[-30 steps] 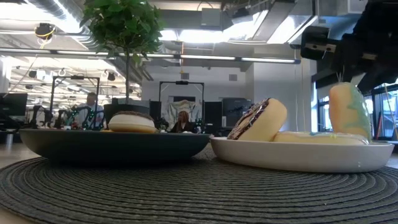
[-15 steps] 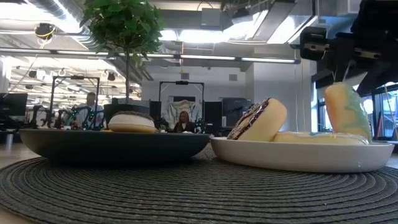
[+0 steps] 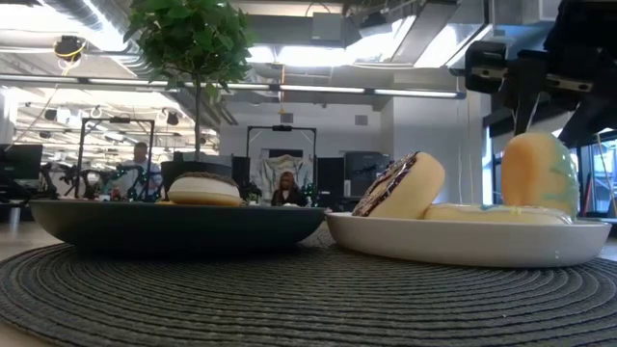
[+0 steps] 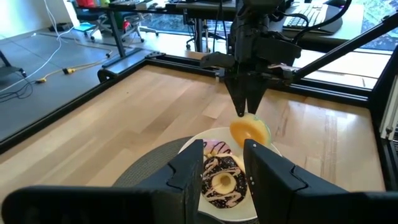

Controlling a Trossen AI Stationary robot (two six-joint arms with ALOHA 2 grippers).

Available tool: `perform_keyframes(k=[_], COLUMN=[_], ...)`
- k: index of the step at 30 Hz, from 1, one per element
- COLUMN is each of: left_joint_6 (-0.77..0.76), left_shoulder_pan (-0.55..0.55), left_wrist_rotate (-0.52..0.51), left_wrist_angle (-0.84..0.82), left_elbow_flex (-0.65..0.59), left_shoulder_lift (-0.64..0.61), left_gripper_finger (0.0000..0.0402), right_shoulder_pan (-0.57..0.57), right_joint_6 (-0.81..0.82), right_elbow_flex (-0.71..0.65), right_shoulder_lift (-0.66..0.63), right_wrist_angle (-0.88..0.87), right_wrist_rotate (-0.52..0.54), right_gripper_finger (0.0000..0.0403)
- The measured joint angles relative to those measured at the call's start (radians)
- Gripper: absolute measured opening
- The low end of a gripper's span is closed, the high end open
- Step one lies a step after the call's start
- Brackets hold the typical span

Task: Pick & Place donuts
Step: Put the large blue donut onto the white plate

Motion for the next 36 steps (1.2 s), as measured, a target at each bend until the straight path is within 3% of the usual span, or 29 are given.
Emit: perform_keyframes(k=[11,21,36], left_joint_6=[0.0,0.0,0.0], left_shoulder_pan=[0.0,0.0,0.0], left_wrist_rotate=[0.003,0.025,0.024], left_wrist_angle=[0.0,0.0,-0.002], left_elbow_flex=[0.0,0.0,0.0], left_shoulder_lift=[0.0,0.0,0.0], left_gripper_finger=[0.011,0.0113,0.0113], right_shoulder_pan=[-0.018,-0.034,-0.033], right_joint_6=[0.003,0.003,0.003], right_elbow_flex=[0.0,0.0,0.057], right_shoulder_lift=[0.009,0.123,0.124], right_wrist_angle=[0.017,0.088,0.097], right_wrist_rotate=[0.038,0.03,0.036], right_gripper_finger=[0.0122,0.0122,0.0122])
